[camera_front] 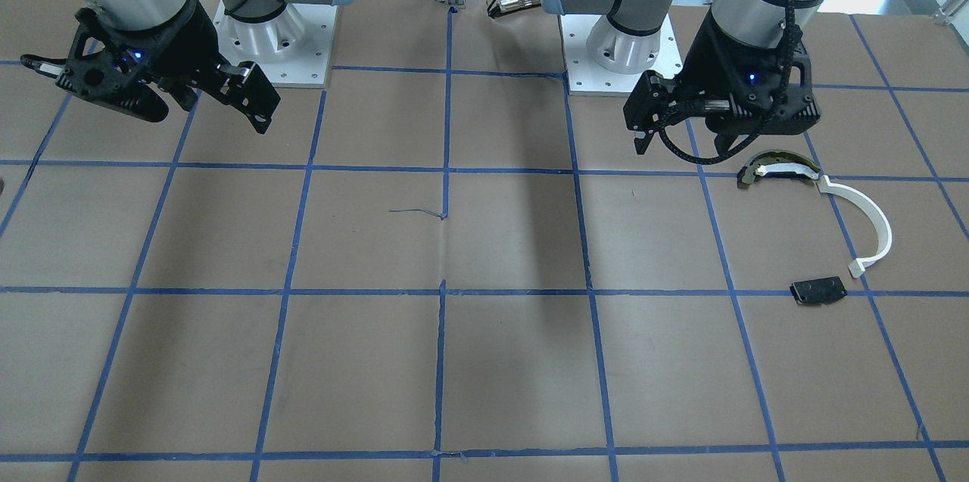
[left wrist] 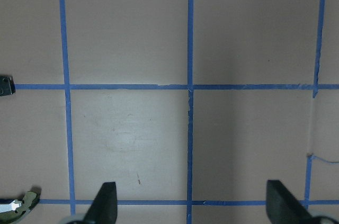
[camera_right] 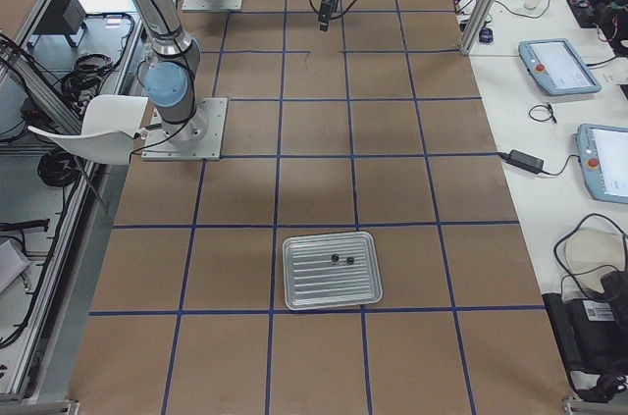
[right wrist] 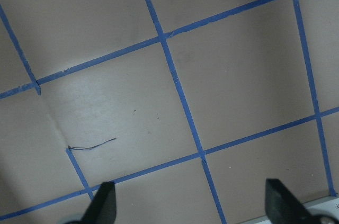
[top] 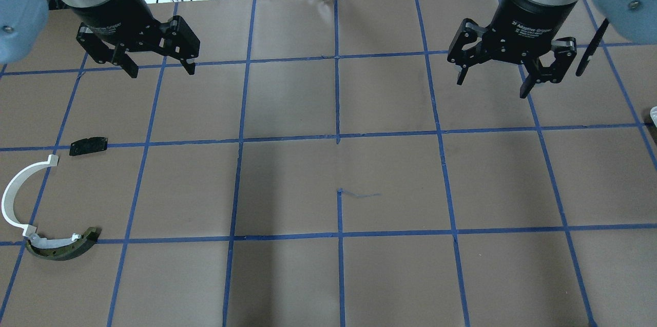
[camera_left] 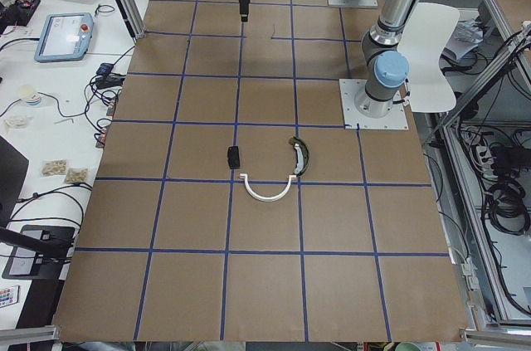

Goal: Place bearing gear from tray to pile

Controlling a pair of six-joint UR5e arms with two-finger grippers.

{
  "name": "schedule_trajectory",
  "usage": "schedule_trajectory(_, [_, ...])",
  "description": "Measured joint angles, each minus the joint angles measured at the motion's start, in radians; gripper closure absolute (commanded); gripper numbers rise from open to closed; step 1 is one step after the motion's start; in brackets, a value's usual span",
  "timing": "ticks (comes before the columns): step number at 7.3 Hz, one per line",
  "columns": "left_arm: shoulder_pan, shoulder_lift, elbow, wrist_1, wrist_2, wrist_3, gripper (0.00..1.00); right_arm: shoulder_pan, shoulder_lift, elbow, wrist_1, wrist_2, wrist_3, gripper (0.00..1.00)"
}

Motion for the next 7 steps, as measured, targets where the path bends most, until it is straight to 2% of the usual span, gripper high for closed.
schedule_trajectory(5, [0.001,0.000,0.000,0.000,0.001,0.000,0.00,-0.010,0.005,0.001,-0.007,-0.006,0.007,0.00])
schedule_trajectory(7, [0.003,0.002,0.000,0.000,0.000,0.000,0.00,-0.091,0.010,0.002,-0.016,-0.015,-0.016,0.00])
